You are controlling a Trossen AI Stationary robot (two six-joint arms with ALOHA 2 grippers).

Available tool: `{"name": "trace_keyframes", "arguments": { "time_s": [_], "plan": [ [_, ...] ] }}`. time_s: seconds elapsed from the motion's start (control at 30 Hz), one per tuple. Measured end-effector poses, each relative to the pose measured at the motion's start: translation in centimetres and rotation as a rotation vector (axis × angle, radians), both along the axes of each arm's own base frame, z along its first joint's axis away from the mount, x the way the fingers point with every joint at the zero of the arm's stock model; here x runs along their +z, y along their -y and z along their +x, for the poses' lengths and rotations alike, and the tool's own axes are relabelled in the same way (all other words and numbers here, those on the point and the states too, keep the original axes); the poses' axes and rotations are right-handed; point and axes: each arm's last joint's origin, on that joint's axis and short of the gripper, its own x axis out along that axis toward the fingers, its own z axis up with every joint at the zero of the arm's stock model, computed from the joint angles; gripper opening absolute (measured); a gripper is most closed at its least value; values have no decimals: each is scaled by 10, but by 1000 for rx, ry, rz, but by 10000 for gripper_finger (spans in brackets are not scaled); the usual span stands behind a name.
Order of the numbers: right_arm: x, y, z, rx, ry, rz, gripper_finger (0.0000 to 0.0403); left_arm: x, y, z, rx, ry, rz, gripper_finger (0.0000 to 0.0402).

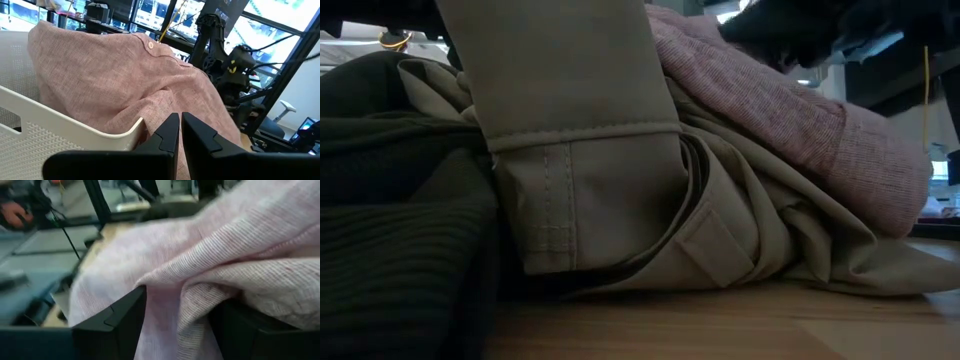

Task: Sort clothes
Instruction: Put the pink polo shirt into the white laundry bin

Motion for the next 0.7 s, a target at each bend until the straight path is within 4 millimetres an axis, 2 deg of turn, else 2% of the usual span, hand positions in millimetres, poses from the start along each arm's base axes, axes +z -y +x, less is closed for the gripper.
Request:
{"name": "trace_keyframes", "arguments": {
  "time_s": [0.23, 0.4, 0.5, 0.7],
  "plan": [
    [13, -1, 5, -9, 89, 4, 221, 0, 0, 0, 0, 0, 0, 15],
    [25, -8, 10, 144, 106, 74, 220, 0, 0, 0, 0, 0, 0, 15],
    [31, -10, 13, 160, 75, 90, 220, 0, 0, 0, 0, 0, 0, 15],
    [26, -2, 14, -100, -35, -36, 220, 0, 0, 0, 0, 1, 0, 15]
  ]
}}
